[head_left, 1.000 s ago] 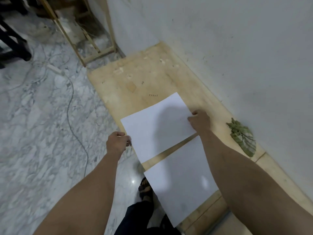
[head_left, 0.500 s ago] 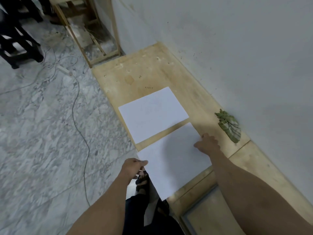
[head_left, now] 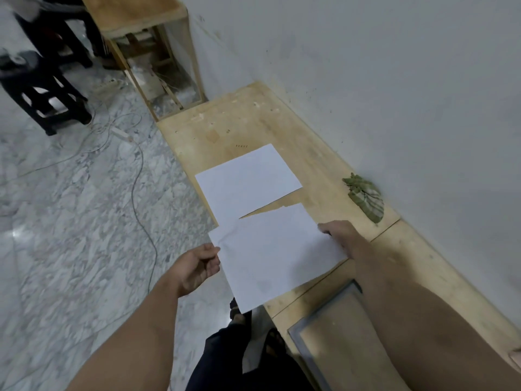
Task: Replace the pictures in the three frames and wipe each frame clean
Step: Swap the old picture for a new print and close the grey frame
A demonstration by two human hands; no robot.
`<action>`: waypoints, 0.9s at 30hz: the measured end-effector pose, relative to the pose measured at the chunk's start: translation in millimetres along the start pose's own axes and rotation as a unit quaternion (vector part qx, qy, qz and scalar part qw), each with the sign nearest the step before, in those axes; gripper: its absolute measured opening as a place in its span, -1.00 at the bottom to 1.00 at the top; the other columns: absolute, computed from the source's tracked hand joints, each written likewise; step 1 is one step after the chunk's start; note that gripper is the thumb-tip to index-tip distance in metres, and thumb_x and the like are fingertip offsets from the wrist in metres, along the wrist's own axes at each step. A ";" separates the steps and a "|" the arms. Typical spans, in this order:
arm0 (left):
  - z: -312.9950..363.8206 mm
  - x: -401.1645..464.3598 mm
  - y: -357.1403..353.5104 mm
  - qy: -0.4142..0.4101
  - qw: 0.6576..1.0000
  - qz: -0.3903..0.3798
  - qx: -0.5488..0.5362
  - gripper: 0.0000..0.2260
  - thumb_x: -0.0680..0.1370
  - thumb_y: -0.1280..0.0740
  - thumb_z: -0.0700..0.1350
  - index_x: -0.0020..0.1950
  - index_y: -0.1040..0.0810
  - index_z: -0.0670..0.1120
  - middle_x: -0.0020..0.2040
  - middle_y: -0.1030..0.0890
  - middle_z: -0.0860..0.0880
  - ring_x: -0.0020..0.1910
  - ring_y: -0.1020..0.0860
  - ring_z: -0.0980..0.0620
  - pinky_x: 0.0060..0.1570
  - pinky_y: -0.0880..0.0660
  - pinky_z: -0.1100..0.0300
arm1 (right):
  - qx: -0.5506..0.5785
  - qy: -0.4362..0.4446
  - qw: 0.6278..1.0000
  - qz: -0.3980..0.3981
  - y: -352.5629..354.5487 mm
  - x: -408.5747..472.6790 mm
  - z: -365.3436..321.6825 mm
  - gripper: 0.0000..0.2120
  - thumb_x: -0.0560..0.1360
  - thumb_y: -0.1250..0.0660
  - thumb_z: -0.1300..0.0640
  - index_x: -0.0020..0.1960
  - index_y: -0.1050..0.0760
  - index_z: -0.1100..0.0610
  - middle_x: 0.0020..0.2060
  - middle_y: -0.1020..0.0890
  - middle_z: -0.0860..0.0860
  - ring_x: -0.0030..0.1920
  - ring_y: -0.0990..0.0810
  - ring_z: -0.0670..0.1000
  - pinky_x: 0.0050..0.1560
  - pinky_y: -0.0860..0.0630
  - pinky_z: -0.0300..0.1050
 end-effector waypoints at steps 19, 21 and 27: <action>30.1 17.6 -130.5 -0.125 0.924 -0.039 0.360 -0.92 0.50 -0.47 -0.22 -0.04 -0.64 -0.19 -0.16 -0.65 -0.10 -0.21 -0.58 -0.03 -0.16 -0.52 0.13 | 0.349 -0.040 0.910 0.222 81.4 -131.8 139.0 -0.93 0.50 -0.32 0.35 -0.08 -0.58 0.29 -0.32 -0.52 0.11 -0.33 -0.43 0.09 -0.29 -0.37 -0.10; 13.4 21.8 -156.9 -0.121 0.914 -0.069 0.381 -0.96 0.50 -0.47 -0.24 -0.09 -0.64 -0.18 -0.16 -0.64 -0.10 -0.20 -0.57 -0.04 -0.14 -0.52 0.12 | 0.396 -0.065 0.878 0.260 81.2 -155.6 170.1 -0.93 0.50 -0.34 0.32 -0.07 -0.59 0.25 -0.29 -0.56 0.12 -0.29 -0.48 0.11 -0.26 -0.42 -0.08; -45.9 29.0 -195.6 -0.120 0.846 -0.150 0.497 -0.94 0.48 -0.48 -0.26 -0.18 -0.65 -0.22 -0.05 -0.68 -0.18 -0.16 -0.57 -0.08 -0.04 -0.54 0.08 | 0.477 -0.138 0.798 0.341 47.1 -222.2 264.6 -0.83 0.46 -0.37 0.32 0.04 -0.60 0.32 -0.21 -0.62 0.17 -0.19 -0.53 0.14 -0.26 -0.43 -0.07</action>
Point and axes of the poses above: each hand's wrist, its own x-axis towards the middle knuckle, its own y-axis out of the back of the hand, z = x × y, the point moved 2 cm from there along x, towards the middle knuckle
